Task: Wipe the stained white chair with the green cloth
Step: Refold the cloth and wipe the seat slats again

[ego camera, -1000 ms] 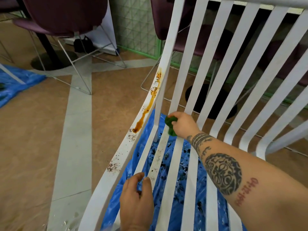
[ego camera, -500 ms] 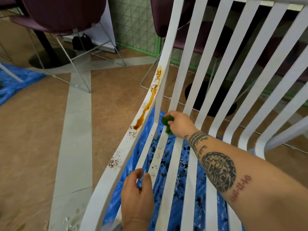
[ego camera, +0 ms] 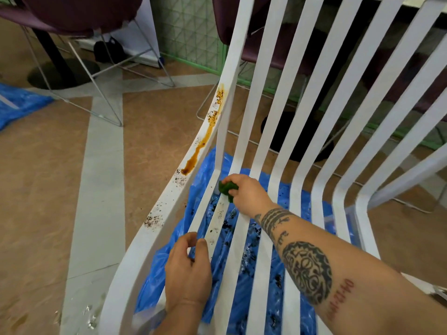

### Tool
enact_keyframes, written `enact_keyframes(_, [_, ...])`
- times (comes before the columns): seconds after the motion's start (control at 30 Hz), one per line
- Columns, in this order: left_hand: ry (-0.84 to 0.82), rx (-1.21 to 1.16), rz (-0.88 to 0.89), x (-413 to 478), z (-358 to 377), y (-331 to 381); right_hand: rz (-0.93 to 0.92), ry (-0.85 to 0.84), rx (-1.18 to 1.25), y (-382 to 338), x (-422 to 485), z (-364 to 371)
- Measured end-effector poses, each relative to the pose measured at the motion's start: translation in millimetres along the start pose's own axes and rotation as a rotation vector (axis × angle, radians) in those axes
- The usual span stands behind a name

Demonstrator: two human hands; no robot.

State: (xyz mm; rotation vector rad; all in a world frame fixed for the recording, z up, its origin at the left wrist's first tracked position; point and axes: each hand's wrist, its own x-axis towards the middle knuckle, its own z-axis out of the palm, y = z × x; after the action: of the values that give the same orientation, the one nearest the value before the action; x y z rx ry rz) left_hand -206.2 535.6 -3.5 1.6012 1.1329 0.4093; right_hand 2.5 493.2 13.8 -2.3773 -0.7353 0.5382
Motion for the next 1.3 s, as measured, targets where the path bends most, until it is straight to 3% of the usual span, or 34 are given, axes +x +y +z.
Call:
enact_keyframes(0.1, [0.009, -0.011, -0.008, 0, -1, -2, -0.013, -0.038, -0.056, -2, -17, 12])
enact_keyframes(0.23, [0.0, -0.014, 0.003, -2, -2, 1, -0.011, -0.269, -0.191, -16, -16, -17])
enact_keyframes(0.33, [-0.007, -0.016, 0.01, -2, -3, 1, -0.033, -0.199, -0.297, -20, -11, -29])
enact_keyframes(0.5, [-0.007, -0.04, -0.012, -2, -4, -1, -0.038, -0.133, -0.14, -13, -40, 4])
enact_keyframes(0.6, [0.007, -0.077, -0.041, -6, -5, 3, -0.085, -0.212, -0.103, -19, -57, 16])
enact_keyframes(0.7, [0.014, -0.103, -0.035, -8, -5, 8, 0.003, -0.31, 0.02, -22, -54, 8])
enact_keyframes(0.8, [0.017, -0.127, -0.021, -9, -6, 10, 0.164, -0.084, 0.307, -18, -45, 3])
enact_keyframes(0.9, [0.03, -0.117, -0.01, -5, -4, 4, 0.095, 0.014, 0.149, -16, -50, 21])
enact_keyframes(1.07, [0.04, -0.125, 0.0, -4, -5, 3, -0.044, -0.13, 0.005, -19, -76, 28])
enact_keyframes(1.3, [0.063, -0.274, -0.154, -4, -14, 9, 0.026, -0.364, 0.058, -39, -106, 17])
